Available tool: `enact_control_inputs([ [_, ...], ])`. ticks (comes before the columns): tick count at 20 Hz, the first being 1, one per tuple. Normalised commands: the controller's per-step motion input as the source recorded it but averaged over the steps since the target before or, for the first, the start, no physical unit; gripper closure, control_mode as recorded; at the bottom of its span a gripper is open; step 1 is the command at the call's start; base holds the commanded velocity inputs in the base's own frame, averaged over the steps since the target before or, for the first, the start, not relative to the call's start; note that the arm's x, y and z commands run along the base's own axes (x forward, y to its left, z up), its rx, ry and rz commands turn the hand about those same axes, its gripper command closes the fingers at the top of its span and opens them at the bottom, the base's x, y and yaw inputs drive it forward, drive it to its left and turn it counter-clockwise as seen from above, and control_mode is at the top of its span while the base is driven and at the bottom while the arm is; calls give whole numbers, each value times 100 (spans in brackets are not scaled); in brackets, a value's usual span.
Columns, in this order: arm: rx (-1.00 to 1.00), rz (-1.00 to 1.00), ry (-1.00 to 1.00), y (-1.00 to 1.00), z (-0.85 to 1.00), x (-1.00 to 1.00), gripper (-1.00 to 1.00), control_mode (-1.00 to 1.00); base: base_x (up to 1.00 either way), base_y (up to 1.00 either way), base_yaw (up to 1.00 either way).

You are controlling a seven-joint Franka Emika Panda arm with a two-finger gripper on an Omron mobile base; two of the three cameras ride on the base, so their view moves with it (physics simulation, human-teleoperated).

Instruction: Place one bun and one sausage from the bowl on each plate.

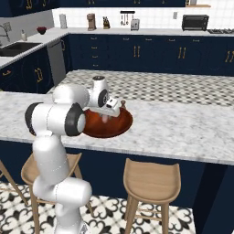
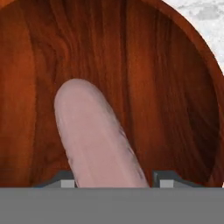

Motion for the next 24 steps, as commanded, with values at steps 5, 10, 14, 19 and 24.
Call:
enact_control_inputs([
  [5, 14, -23, 0, -4, 41, -97, 100, -100, 0, 0, 0],
  [10, -2, 0, -3, 3, 52, -33, 100, -100, 0, 0, 0],
  [14, -12, 12, 3, 0, 48, -37, 100, -100, 0, 0, 0],
  [19, -6, 9, 7, 0, 9, -70, 100, -100, 0, 0, 0],
  [24, 0, 0, 0, 4, 8, -18, 100, -100, 0, 0, 0],
])
